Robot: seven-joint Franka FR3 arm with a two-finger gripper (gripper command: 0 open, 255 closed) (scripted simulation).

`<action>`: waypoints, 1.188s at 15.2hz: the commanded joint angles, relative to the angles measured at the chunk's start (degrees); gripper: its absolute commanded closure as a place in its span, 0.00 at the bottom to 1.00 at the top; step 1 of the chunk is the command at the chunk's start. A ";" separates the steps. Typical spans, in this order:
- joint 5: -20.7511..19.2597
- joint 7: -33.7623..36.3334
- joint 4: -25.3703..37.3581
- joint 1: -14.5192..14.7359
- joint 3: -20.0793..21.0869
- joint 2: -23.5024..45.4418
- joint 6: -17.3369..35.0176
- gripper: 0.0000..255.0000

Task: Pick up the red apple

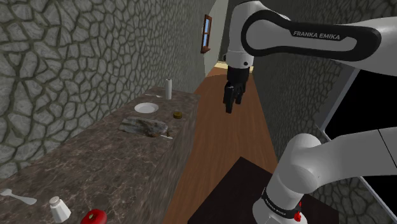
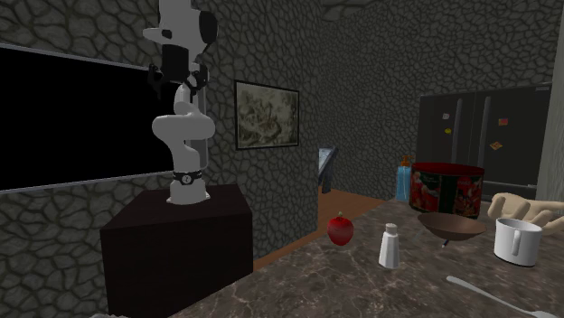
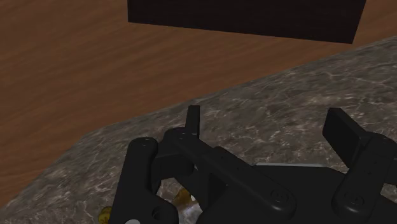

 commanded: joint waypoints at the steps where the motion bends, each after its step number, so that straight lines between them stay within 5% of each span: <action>1: 0.00 0.00 0.00 0.00 0.00 0.00 0.00 0.00; 18: 19.04 14.91 1.22 4.55 8.55 28.43 17.93 0.00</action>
